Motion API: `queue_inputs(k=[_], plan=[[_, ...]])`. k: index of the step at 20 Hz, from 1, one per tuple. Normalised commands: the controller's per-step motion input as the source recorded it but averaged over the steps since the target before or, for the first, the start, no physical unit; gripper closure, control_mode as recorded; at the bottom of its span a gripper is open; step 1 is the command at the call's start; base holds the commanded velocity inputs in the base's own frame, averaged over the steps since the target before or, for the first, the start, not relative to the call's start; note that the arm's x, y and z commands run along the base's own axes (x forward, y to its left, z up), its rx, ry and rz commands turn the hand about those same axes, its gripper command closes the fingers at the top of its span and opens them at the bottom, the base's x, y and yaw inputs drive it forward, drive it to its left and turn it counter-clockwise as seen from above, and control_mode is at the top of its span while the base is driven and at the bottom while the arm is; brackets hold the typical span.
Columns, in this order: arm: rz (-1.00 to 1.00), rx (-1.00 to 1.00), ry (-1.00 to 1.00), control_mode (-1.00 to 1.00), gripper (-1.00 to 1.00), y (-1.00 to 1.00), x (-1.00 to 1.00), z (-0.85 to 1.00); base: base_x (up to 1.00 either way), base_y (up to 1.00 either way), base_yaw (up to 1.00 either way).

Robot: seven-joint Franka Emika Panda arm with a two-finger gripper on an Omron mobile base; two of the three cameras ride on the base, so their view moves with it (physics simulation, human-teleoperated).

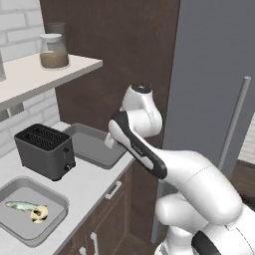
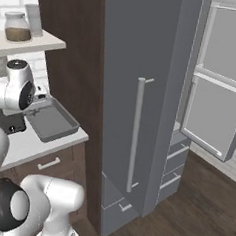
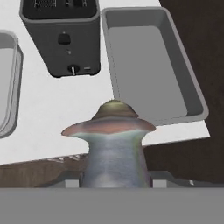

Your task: Place one mushroom and one fish in each tupperware on the nearby counter, to pack two identical lunches.

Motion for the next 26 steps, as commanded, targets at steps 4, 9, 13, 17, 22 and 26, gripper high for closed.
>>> queue_inputs(k=[4,9,13,17,22,26], plan=[[0.00,-0.07,0.01,-1.00,1.00,0.18,1.00,-0.66,0.00,0.00,0.00],[0.00,-0.02,0.03,-1.00,1.00,0.13,0.82,-0.29,0.00,0.00,0.00],[0.00,0.00,0.02,-1.00,1.00,0.19,0.55,-0.26,0.00,0.00,0.00],[0.00,0.00,0.02,-1.00,1.00,0.28,0.39,-0.30,0.00,0.00,0.00],[0.00,0.00,0.00,-1.00,1.00,0.10,0.52,-0.29,0.00,0.00,0.00],[0.00,0.00,0.00,-1.00,1.00,0.08,0.64,-0.29,0.00,0.00,0.00]])
